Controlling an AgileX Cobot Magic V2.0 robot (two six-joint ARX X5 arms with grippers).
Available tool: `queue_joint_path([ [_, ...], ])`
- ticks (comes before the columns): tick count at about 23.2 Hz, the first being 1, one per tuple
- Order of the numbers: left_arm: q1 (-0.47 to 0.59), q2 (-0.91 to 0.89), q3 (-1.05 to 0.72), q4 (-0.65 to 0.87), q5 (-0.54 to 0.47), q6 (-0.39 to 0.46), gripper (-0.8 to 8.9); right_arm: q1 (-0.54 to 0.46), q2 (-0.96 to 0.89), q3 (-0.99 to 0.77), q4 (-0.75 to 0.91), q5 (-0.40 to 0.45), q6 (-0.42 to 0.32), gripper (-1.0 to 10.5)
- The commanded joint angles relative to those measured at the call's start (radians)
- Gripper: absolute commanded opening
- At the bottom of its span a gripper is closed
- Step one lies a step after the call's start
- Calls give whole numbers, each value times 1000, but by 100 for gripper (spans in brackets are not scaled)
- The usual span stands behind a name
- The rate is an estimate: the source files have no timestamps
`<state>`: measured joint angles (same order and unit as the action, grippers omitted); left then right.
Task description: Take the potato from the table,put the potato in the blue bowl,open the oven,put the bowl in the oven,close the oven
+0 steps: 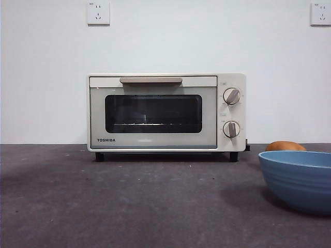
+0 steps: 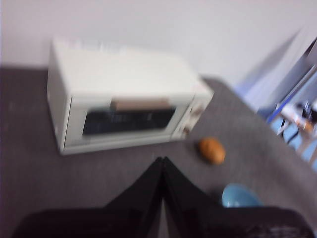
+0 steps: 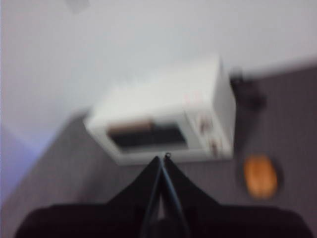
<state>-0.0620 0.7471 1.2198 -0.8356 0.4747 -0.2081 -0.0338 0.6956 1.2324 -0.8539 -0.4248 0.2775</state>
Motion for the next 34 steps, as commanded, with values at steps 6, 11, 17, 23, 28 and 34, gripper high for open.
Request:
queue_joint_path([
  [6, -2, 64, 0, -135, 5, 151, -5, 1, 330, 53, -196, -40, -185, 2],
  [11, -2, 108, 0, -171, 4, 180, -5, 1, 535, 76, -176, -39, -215, 121],
  [17, -3, 148, 0, -174, 5, 186, -5, 2, 760, 158, -158, 46, -219, 632],
  [23, -3, 173, 0, -174, 5, 186, -5, 23, 942, 287, -139, 193, -253, 764],
  [28, -3, 184, 0, -174, 4, 186, -5, 92, 1093, 377, -128, 247, -263, 764],
  [34, -3, 201, 0, -176, 4, 186, -5, 127, 1253, 397, -109, 313, -259, 762],
])
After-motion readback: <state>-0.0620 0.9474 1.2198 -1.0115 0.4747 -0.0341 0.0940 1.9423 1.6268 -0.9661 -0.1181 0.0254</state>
